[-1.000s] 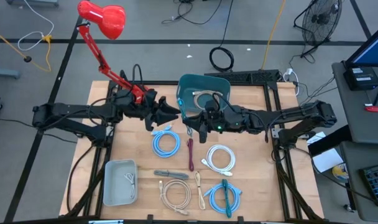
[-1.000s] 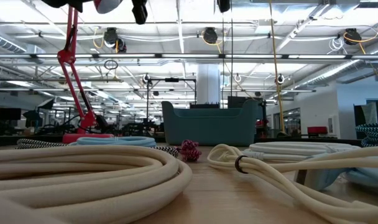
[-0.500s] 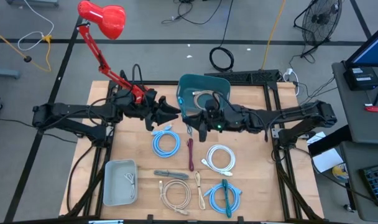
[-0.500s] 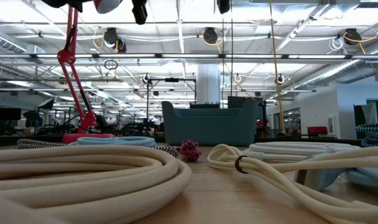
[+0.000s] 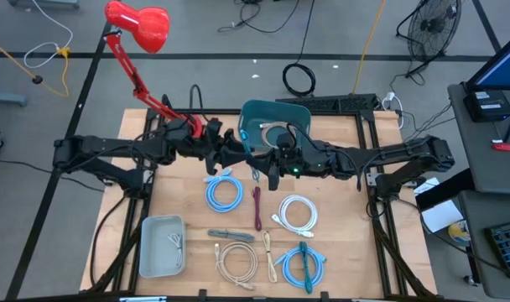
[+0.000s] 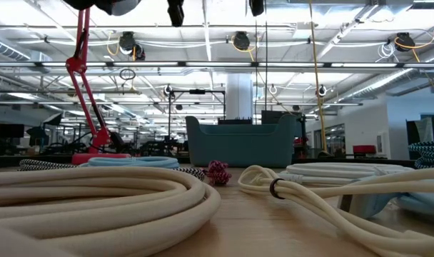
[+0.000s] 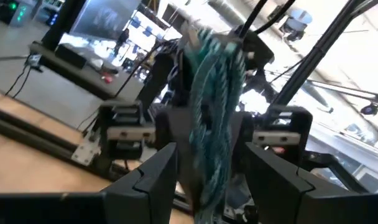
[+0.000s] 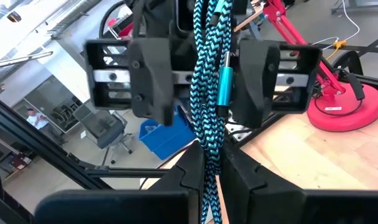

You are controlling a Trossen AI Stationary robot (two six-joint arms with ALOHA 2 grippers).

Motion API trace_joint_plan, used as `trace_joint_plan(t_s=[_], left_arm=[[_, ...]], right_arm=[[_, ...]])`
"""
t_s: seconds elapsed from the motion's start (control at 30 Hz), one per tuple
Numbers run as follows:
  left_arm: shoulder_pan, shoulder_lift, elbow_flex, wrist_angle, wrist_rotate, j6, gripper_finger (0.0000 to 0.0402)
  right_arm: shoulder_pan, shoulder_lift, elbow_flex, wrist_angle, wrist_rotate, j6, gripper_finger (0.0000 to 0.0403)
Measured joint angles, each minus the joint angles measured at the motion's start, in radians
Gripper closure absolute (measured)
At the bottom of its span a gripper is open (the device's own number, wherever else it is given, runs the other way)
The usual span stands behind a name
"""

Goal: Pick & Place USB Port
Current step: Put the top blue charger cable into the gray bin

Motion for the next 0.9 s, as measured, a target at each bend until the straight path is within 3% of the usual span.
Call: trace_joint_plan(t_s=[0.6, 0.7, 0.9], left_arm=[[0.000, 0.017, 0.038, -0.094, 0.064, 0.013, 0.0222], [0.000, 0.017, 0.038, -0.095, 0.064, 0.013, 0.0248], [0.000, 0.016, 0.038, -0.095, 0.065, 0.027, 0.0340]], right_arm=[[0.000, 0.000, 0.000, -0.002, -0.002, -0.019, 0.0380], [0.000, 0.000, 0.000, 0.000, -0.004, -0.019, 0.0380], [0.003, -0.001, 0.000, -0.003, -0.005, -0.021, 0.0380]])
